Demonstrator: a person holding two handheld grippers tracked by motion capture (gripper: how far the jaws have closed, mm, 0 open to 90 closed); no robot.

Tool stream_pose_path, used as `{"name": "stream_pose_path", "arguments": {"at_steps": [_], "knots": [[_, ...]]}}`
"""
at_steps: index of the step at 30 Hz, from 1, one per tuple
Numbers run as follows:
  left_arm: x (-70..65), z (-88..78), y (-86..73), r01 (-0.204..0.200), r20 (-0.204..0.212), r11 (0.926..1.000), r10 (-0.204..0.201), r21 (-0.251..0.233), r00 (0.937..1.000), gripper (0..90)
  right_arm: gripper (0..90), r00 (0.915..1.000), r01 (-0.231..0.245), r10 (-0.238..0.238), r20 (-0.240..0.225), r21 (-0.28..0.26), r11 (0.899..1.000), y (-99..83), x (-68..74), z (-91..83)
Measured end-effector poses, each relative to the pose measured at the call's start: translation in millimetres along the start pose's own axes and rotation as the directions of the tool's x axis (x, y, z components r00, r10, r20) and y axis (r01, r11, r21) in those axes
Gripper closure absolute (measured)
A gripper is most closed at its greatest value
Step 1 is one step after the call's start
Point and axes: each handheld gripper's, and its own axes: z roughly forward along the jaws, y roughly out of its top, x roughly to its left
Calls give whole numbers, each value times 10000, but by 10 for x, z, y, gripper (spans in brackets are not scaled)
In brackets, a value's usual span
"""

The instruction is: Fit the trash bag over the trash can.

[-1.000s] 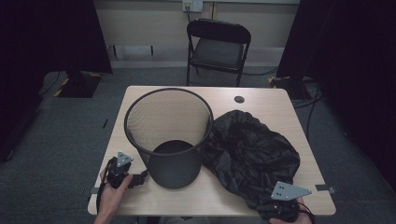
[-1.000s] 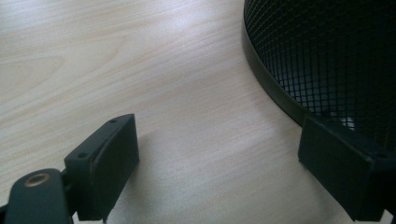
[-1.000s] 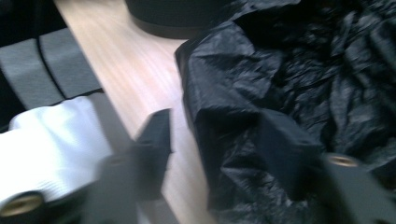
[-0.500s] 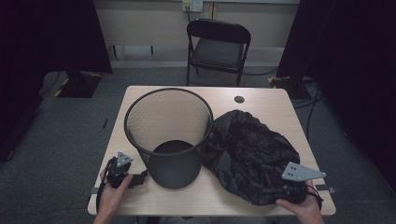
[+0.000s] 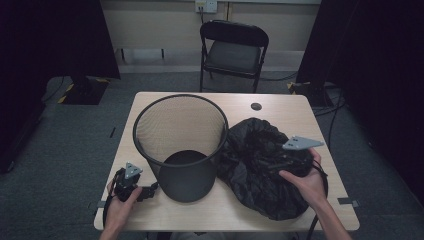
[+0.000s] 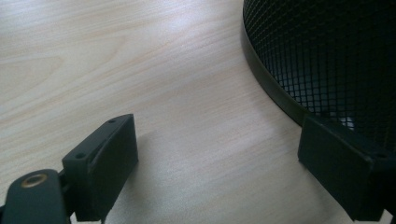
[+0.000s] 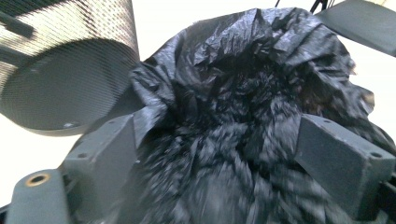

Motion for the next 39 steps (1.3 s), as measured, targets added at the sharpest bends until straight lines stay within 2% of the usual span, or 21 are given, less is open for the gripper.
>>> {"name": "stream_pose_path", "arguments": {"at_steps": [4, 7, 8, 9, 10, 13, 15, 16, 17, 19, 21, 23, 25, 28, 29, 31, 34, 39], "knots": [[0, 0, 0, -1, 1, 10000, 1, 3, 10000, 116, 123, 9984, 334, -362, 445, 623, 9975, 82, -35, 259], [0, 0, 0, -3, 2, 10000, 3, 2, 10000, 116, 129, 9990, 98, -143, 422, 1053, 9944, 24, -129, 439], [0, 0, 0, 0, 2, 10000, 0, 1, 10000, 116, 156, 9995, -8, -32, 323, 1246, 9922, -6, -161, 489], [0, 0, 0, 0, 2, 10000, 0, 1, 10000, 116, 156, 9995, -8, -32, 323, 1246, 9922, -6, -161, 489], [0, 0, 0, -1, 4, 10000, 1, 3, 10000, 116, 178, 9997, -85, 51, 237, 1469, 9891, -43, -196, 548], [2, 0, -1, -8, 22, 10000, 8, -6, 10000, 116, 194, 9990, 135, -213, 390, 1896, 9818, -164, -241, 663], [1, 0, 0, -5, 22, 10000, 5, -8, 10000, 116, 183, 9998, -40, -6, 218, 2114, 9774, -235, -278, 715], [2, 0, -1, -9, 21, 10000, 9, -5, 10000, 116, 186, 10000, -53, 38, 80, 2012, 9795, -268, -285, 725], [1, 0, 0, -4, 23, 10000, 4, -8, 10000, 116, 182, 10000, -41, 31, 53, 1977, 9802, -301, -277, 734], [1, 0, -1, -4, 22, 10000, 4, -9, 10000, 116, 167, 9998, 191, -189, -32, 2257, 9740, -345, -249, 757], [1, 0, -1, -5, 21, 10000, 5, -7, 10000, 116, 163, 9998, 165, -181, 42, 2455, 9692, -372, -248, 776], [1, 0, -1, -3, 21, 10000, 3, -8, 10000, 116, 167, 9998, 195, -178, -94, 2298, 9730, -417, -244, 787], [1, 0, -1, -5, 21, 10000, 5, -8, 10000, 116, 172, 10000, 38, -50, 43, 2446, 9696, -464, -241, 832], [1, 0, -1, -5, 20, 10000, 5, -7, 10000, 116, 168, 9998, 57, -109, 185, 2583, 9661, -519, -244, 875], [1, 0, 0, -6, 20, 10000, 6, -5, 10000, 116, 168, 9997, -119, 55, 255, 2563, 9665, -539, -254, 896], [1, 0, 0, -8, 11, 10000, 8, 1, 10000, 116, 168, 9994, -279, 222, 266, 2360, 9714, -565, -266, 916], [1, 0, -1, -6, 20, 10000, 6, -7, 10000, 116, 160, 9993, -331, 279, 252, 2373, 9709, -627, -256, 961], [0, 0, 0, -4, 8, 10000, 4, 1, 10000, 116, 157, 9981, -598, 558, 264, 1916, 9796, -693, -253, 949]]}}
